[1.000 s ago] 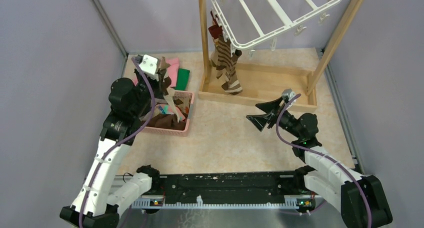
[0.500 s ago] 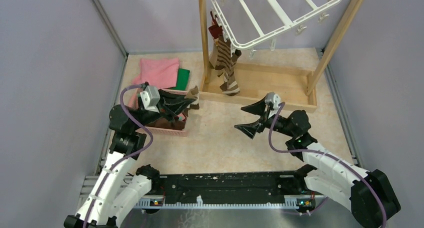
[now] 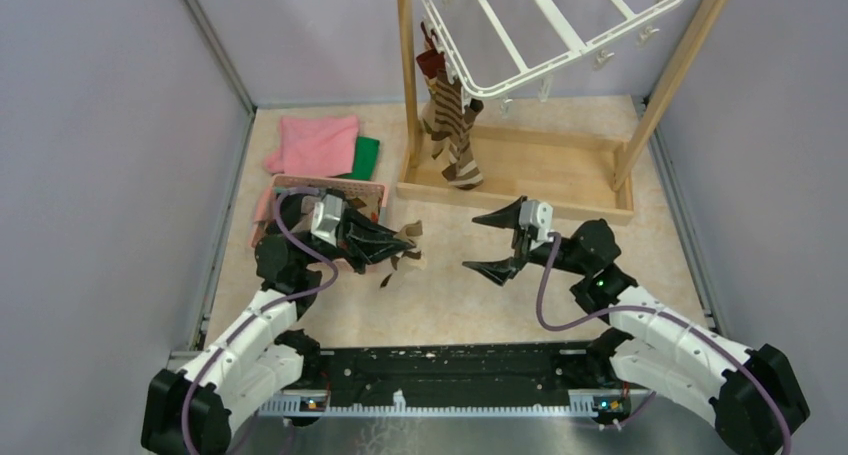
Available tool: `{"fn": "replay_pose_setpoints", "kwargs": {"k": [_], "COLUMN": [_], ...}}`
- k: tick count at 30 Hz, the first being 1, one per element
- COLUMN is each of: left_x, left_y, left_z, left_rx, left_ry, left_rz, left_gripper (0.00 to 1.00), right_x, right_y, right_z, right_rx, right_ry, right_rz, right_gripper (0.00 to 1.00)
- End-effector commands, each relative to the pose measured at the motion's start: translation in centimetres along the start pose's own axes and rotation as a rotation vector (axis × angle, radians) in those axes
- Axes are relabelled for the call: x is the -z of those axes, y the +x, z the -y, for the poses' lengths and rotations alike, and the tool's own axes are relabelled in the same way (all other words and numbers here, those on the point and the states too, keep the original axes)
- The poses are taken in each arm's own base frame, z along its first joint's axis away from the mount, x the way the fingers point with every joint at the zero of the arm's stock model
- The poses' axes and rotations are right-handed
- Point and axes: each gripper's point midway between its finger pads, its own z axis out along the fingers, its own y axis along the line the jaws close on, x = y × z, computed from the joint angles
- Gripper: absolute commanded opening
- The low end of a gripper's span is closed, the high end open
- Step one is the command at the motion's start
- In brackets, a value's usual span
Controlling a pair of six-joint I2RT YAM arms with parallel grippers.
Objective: Clip the socks to the hanger
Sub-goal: Pick up the sock from the bin.
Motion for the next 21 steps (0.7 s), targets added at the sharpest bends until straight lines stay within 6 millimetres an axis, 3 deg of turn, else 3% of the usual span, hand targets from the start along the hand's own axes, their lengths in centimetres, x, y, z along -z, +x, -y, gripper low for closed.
{"fn": "replay_pose_setpoints", "kwargs": {"k": [1,12,21], "left_x": [-1.1,-3.5,-3.8], "left_y": [-0.5,3.4,4.1], "left_z": [3.2,4.9,4.1], "left_rx": [-0.066,-0.006,-0.012], "left_ry": [0.168,0.323,0.299], "left_rz": [0.028,-0.114,-0.134], "left_gripper": [0.0,0.0,0.0], "right_x": [-0.9,-3.0,-3.8], "right_y": [-6.1,-8.7,-7.2], "right_z": [-0.9,-2.3,-5.1], "right_rx": [0.08,-0.027,-0.039], "right_ry": [-0.072,-0.154,-0.24], "right_rz": [0.14,0.173,0.116], "right_gripper": [0.86,0.8,0.73]}}
